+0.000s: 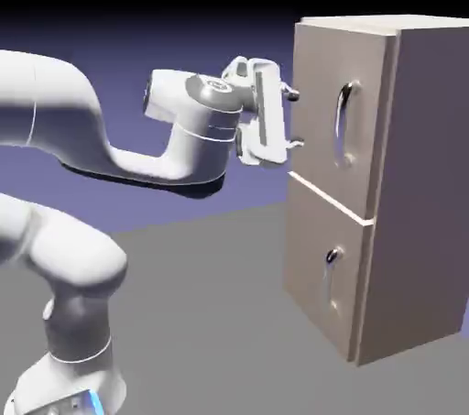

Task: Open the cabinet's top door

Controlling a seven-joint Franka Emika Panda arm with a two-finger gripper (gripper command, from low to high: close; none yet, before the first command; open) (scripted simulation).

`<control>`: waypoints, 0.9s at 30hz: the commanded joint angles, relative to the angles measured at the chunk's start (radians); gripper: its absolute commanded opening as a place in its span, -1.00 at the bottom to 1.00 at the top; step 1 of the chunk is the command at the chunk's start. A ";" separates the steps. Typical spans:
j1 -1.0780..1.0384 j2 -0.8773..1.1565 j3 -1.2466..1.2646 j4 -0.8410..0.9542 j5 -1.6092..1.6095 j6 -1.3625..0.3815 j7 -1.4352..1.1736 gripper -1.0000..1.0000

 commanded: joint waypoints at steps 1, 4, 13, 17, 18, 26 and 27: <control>0.011 -0.008 -0.014 0.004 -0.044 -0.002 -0.016 1.00; 0.043 -0.031 -0.055 0.015 -0.174 -0.007 -0.066 1.00; 0.140 -0.101 -0.178 0.049 -0.565 -0.023 -0.214 1.00; 0.183 -0.133 -0.233 0.065 -0.739 -0.031 -0.280 1.00; 0.190 -0.138 -0.243 0.067 -0.769 -0.032 -0.291 1.00; 0.365 -0.050 -0.336 0.179 -0.808 -0.093 -0.265 -1.00; 0.328 -0.047 -0.306 0.152 -0.782 -0.116 -0.269 -1.00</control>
